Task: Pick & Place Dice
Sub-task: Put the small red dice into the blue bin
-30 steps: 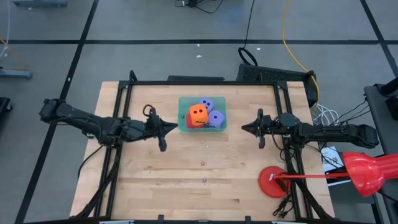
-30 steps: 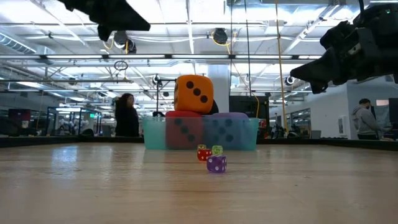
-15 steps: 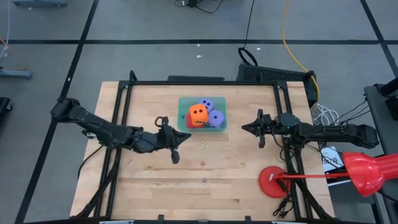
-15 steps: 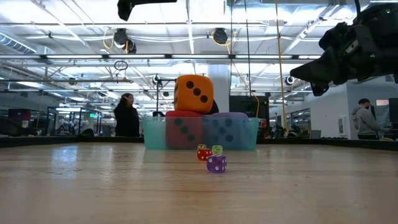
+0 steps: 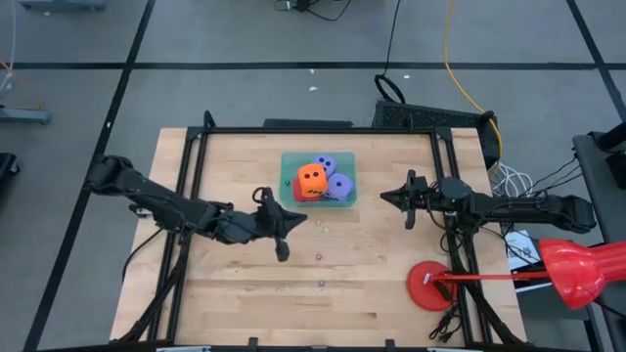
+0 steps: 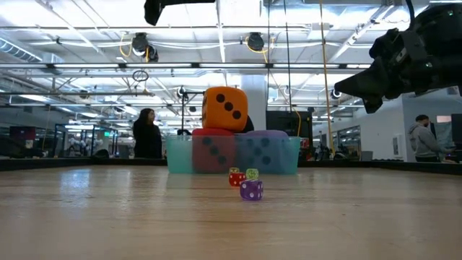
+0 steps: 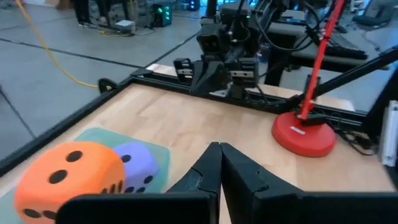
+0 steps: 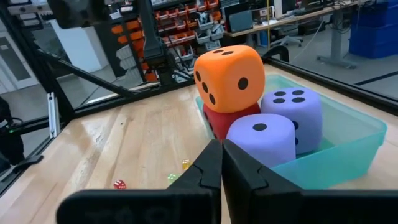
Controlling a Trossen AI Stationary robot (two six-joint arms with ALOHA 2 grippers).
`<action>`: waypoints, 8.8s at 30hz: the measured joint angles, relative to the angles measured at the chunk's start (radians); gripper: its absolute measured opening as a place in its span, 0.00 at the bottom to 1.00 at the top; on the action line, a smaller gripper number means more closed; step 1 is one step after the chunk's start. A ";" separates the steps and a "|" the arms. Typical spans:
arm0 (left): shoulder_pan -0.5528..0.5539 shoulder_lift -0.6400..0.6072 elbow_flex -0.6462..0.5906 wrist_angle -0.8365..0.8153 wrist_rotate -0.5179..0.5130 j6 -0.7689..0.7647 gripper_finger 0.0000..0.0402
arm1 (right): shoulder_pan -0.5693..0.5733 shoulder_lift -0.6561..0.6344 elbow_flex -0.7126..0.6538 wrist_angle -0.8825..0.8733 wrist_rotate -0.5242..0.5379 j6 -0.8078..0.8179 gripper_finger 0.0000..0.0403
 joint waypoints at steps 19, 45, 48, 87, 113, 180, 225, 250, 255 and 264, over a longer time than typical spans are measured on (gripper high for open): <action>-0.083 0.342 0.000 0.064 0.123 -0.089 0.14 | 0.000 0.000 0.000 0.000 -0.005 -0.094 0.01; 0.000 0.620 -0.001 0.167 0.221 -0.186 0.55 | 0.003 0.000 0.000 -0.070 -0.033 -0.044 0.01; 0.009 0.620 -0.001 0.162 0.250 -0.183 0.52 | 0.003 0.000 0.000 -0.070 -0.033 -0.044 0.01; 0.014 0.631 -0.001 0.211 0.301 -0.198 0.33 | 0.003 0.000 0.000 -0.068 -0.035 -0.035 0.01; 0.011 0.536 -0.001 0.246 0.302 -0.047 0.01 | 0.003 0.000 0.000 -0.083 -0.036 -0.017 0.01; 0.395 -0.639 -0.590 -0.006 0.673 0.323 0.01 | 0.526 1.133 0.423 0.309 0.446 0.027 0.62; 0.398 -0.639 -0.589 0.036 0.671 0.356 0.09 | 0.589 1.178 0.472 0.091 0.606 0.355 0.62; 0.398 -0.639 -0.589 0.035 0.670 0.354 0.09 | 0.604 1.328 0.517 0.181 0.673 0.406 0.59; 0.398 -0.639 -0.589 0.035 0.670 0.353 0.09 | 0.617 1.328 0.518 0.145 0.681 0.468 0.50; 0.398 -0.639 -0.589 0.035 0.670 0.356 0.09 | 0.647 1.329 0.518 0.093 0.701 0.523 0.40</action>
